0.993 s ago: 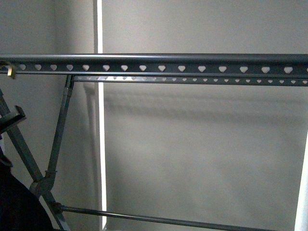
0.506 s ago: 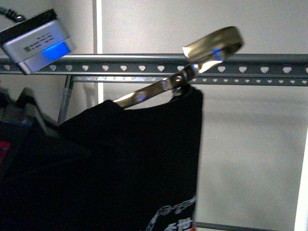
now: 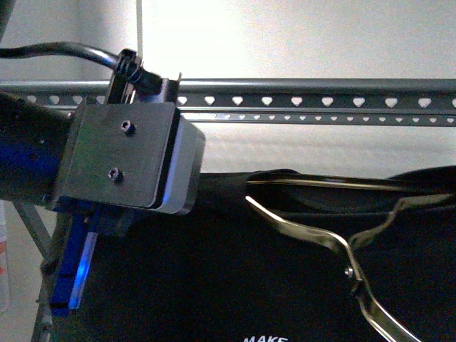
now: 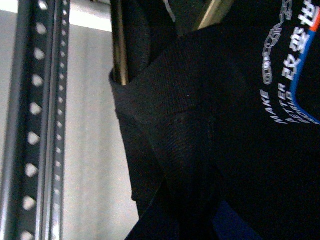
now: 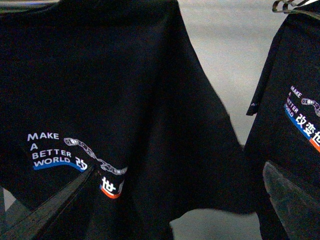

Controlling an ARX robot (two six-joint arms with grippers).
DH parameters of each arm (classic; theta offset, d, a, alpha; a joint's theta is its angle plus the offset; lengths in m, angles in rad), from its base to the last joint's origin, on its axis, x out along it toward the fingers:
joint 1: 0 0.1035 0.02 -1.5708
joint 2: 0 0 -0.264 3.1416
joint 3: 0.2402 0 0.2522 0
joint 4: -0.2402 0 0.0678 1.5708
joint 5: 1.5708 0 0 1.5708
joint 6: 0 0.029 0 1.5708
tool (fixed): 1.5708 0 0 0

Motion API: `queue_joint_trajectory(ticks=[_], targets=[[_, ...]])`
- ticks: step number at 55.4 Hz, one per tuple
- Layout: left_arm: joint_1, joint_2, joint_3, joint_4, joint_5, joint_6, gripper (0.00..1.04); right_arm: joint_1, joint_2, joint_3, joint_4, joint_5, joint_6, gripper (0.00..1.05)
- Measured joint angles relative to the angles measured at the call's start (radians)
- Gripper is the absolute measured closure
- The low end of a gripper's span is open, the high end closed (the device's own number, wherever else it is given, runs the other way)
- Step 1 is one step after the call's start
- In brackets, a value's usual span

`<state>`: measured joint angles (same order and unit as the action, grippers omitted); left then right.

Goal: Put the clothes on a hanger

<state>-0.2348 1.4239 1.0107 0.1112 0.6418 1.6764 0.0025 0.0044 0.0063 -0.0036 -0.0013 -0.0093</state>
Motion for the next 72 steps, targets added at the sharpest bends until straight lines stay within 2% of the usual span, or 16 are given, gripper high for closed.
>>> queue_joint_trajectory(ticks=[18,45,48,49,50,54,55,57,60,64,67,69,72], targets=[[-0.032,0.054,0.031,0.072,0.006,0.051,1.01,0.0,0.0,0.0,0.0,0.0,0.0,0.07],[-0.035,0.055,0.031,0.078,0.009,0.053,1.01,0.0,0.0,0.0,0.0,0.0,0.0,0.07],[-0.035,0.055,0.031,0.078,0.009,0.053,1.01,-0.02,0.016,0.01,-0.029,-0.066,0.005,0.07],[-0.035,0.055,0.031,0.078,0.009,0.053,1.01,-0.035,0.027,0.021,-0.054,-0.114,0.003,0.07],[-0.035,0.055,0.031,0.078,0.01,0.053,1.01,-0.076,0.06,0.046,-0.111,-0.213,-0.003,0.07],[-0.035,0.055,0.031,0.079,0.007,0.053,1.01,-0.189,0.172,0.103,-0.197,-0.433,-0.052,0.07],[-0.035,0.055,0.031,0.079,0.006,0.053,1.01,-0.204,0.189,0.109,-0.198,-0.433,-0.06,0.07],[-0.035,0.055,0.031,0.079,0.007,0.053,1.01,-0.285,0.285,0.143,-0.177,-0.573,-0.127,0.07],[-0.038,0.055,0.031,0.079,0.01,0.053,1.01,-0.373,0.412,0.194,-0.101,-0.665,-0.214,0.07],[-0.038,0.055,0.031,0.079,0.01,0.053,1.01,-0.423,0.607,0.291,0.076,-0.678,-0.452,0.07],[-0.035,0.055,0.031,0.079,0.007,0.054,1.01,-0.423,0.711,0.351,0.181,-0.669,-0.605,0.07],[-0.034,0.055,0.031,0.079,0.007,0.054,1.01,-0.413,0.794,0.404,0.252,-0.668,-0.776,0.07],[-0.034,0.055,0.031,0.079,0.007,0.054,1.01,-0.391,0.878,0.478,0.281,-0.68,-0.954,0.07]])
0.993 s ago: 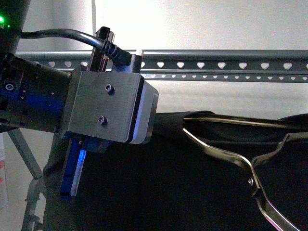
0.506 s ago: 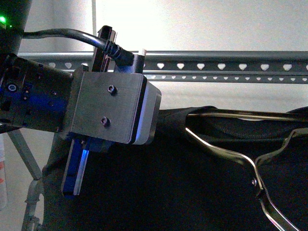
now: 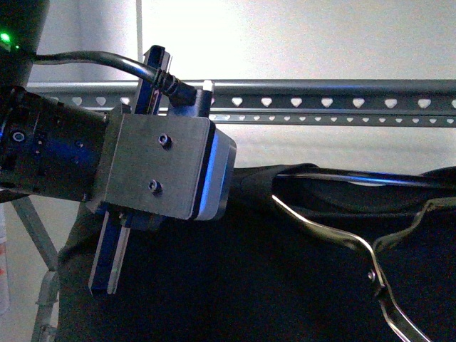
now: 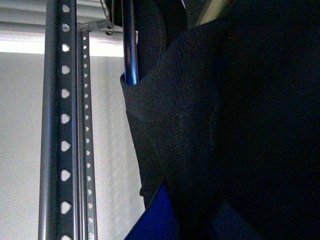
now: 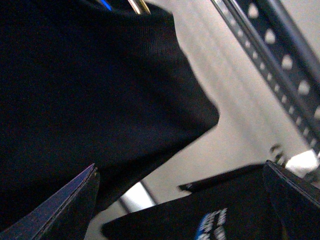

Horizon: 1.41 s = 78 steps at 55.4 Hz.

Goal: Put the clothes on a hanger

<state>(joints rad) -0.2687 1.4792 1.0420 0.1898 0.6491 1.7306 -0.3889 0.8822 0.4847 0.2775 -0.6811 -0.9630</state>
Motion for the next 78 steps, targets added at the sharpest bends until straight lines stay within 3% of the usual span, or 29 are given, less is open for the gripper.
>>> queue_joint_trajectory(ticks=[6,14,21,30,44,56,61,69,78], targets=[[-0.003,0.0,0.0,0.0,0.001,0.0,1.01,0.059,0.112,0.151,-0.066,-0.078,-0.334,0.07],[-0.003,0.0,0.0,0.0,0.001,0.0,1.01,0.124,0.191,0.287,-0.227,-0.099,-0.622,0.07],[-0.002,0.0,0.0,0.0,0.0,0.0,1.01,0.185,0.266,0.38,-0.281,-0.04,-0.73,0.07],[-0.002,0.0,0.0,0.0,-0.001,0.0,1.01,0.237,0.349,0.456,-0.26,0.037,-0.74,0.1],[-0.002,0.0,0.0,0.0,-0.018,0.0,1.01,0.281,0.488,0.532,-0.208,0.154,-0.686,0.53],[0.0,0.0,0.002,0.003,-0.02,-0.021,1.01,0.279,0.52,0.519,-0.134,0.131,-0.556,0.91],[0.0,0.0,0.003,0.003,-0.016,-0.033,1.01,0.265,0.515,0.499,-0.13,0.103,-0.52,0.96],[-0.001,0.0,0.004,0.006,0.004,-0.023,0.74,0.225,0.491,0.461,-0.172,0.055,-0.446,0.97],[-0.002,0.0,0.005,0.006,0.006,-0.02,0.52,0.171,0.457,0.441,-0.266,0.01,-0.371,0.97]])
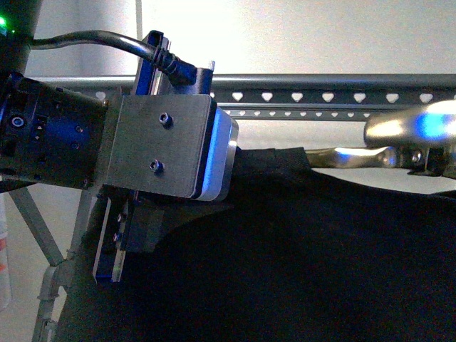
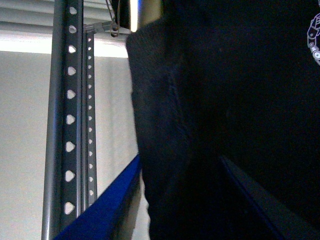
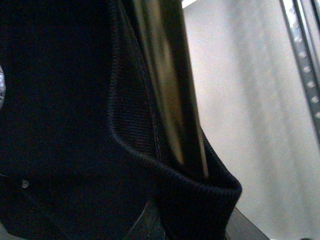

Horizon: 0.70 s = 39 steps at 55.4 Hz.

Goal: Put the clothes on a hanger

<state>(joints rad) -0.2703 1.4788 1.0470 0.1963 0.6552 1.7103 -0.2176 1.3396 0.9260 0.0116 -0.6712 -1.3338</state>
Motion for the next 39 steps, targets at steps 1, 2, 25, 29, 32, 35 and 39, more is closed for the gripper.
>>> queue_joint_trajectory(ticks=[1,2,25,29,32,35,39], targets=[[0.0,0.0,0.0,0.0,0.0,0.0,0.51,-0.003,-0.001,0.0,-0.013,-0.006,0.007,0.97],[0.0,0.0,0.0,0.0,0.0,0.0,0.47,-0.015,-0.007,0.0,-0.045,-0.02,0.022,0.97],[0.0,0.0,0.001,0.0,0.0,0.002,0.07,-0.23,0.009,0.063,-0.901,-0.093,-0.037,0.97],[0.0,0.0,0.001,0.0,0.0,0.002,0.07,-0.254,0.02,0.07,-0.945,-0.065,-0.087,0.97],[0.0,0.0,0.001,0.0,-0.001,0.003,0.07,-0.262,0.022,0.073,-0.906,-0.066,-0.084,0.97],[0.0,0.0,0.001,0.0,-0.007,0.0,0.07,-0.265,0.025,0.097,-0.866,-0.105,-0.042,0.99],[0.0,0.0,0.001,0.0,-0.011,-0.003,0.07,-0.259,0.024,0.129,-0.806,-0.146,0.055,1.01]])
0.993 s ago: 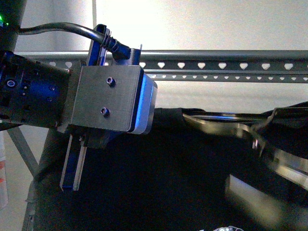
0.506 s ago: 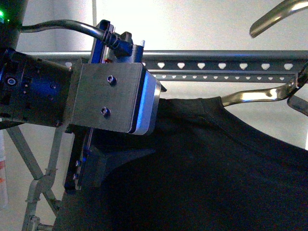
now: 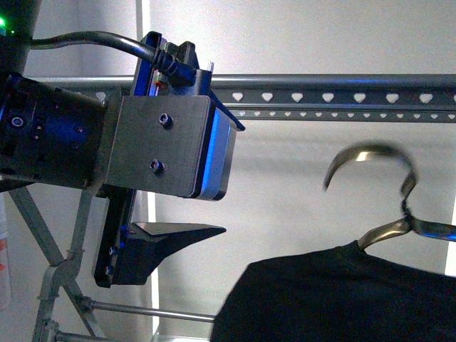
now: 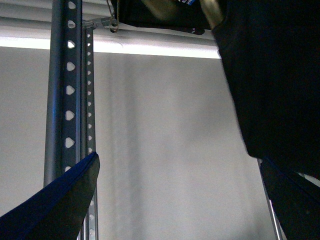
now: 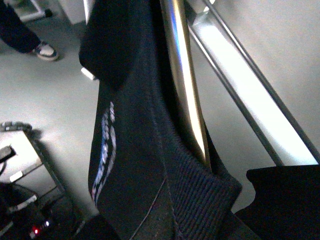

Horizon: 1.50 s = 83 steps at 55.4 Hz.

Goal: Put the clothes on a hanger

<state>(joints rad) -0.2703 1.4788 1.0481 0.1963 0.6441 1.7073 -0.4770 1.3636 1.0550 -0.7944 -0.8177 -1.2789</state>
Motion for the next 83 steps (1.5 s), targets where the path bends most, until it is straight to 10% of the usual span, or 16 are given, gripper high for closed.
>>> queue_joint_trajectory(ticks=[28,59,70,83], targets=[[0.0,0.0,0.0,0.0,-0.024,-0.001,0.07,0.086,-0.018,0.061,0.262,0.013,0.805,1.01],[0.0,0.0,0.0,0.0,-0.026,-0.001,0.07,0.078,0.021,0.154,0.43,0.051,1.343,1.01],[0.128,0.013,0.047,0.323,-0.786,-0.813,0.07,0.078,0.055,0.184,0.477,0.076,1.451,1.01],[0.125,0.006,0.047,0.326,-0.846,-1.423,0.07,0.098,0.092,0.233,0.5,0.12,1.543,1.01]])
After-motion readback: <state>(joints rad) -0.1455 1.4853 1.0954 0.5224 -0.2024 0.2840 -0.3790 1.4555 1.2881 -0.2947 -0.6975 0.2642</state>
